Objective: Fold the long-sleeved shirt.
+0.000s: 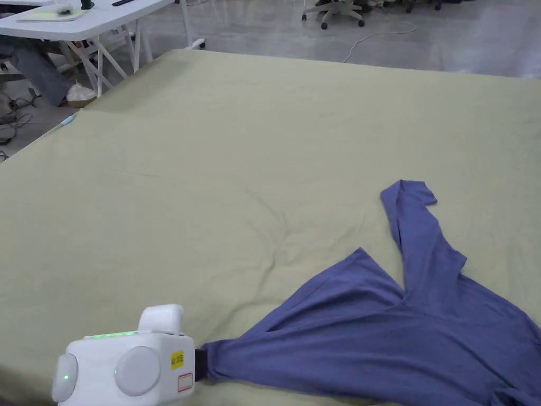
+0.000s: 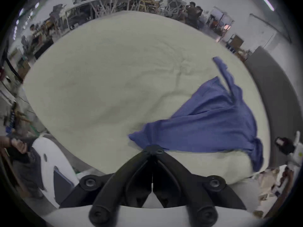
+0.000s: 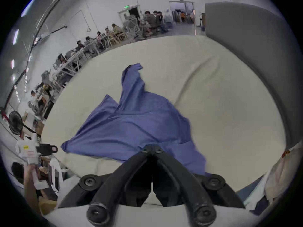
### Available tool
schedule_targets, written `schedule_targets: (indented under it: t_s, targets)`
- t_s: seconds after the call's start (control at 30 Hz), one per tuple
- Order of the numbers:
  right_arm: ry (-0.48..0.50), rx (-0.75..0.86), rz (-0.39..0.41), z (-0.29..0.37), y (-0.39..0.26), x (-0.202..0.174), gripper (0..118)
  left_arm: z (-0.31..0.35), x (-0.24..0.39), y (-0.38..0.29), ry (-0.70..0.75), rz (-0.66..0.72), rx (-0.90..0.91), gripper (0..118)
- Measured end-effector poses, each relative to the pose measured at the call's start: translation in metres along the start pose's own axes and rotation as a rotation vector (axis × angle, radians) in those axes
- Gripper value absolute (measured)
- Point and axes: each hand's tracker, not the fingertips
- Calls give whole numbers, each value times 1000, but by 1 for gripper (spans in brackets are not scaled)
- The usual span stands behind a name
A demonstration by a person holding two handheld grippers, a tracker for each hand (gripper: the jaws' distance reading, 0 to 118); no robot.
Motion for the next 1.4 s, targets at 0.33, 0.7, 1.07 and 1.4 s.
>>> schedule_targets:
  t_s: [0.33, 0.7, 1.07, 1.4]
  targets:
    - [5, -52, 25, -34, 7, -11, 0, -40, -2, 19, -36, 13, 11, 112]
    - [-56, -134, 189, -106, 106, -5, 55, -53, 39, 17, 16, -214, -32, 2]
    - [-212, -468, 284, -246, 145, 8, 66, -4, 31, 38, -43, -135, 38, 2]
    - [-89, -80, 299, -56, 128, -8, 0, 49, 45, 49, -96, -141, 141, 2]
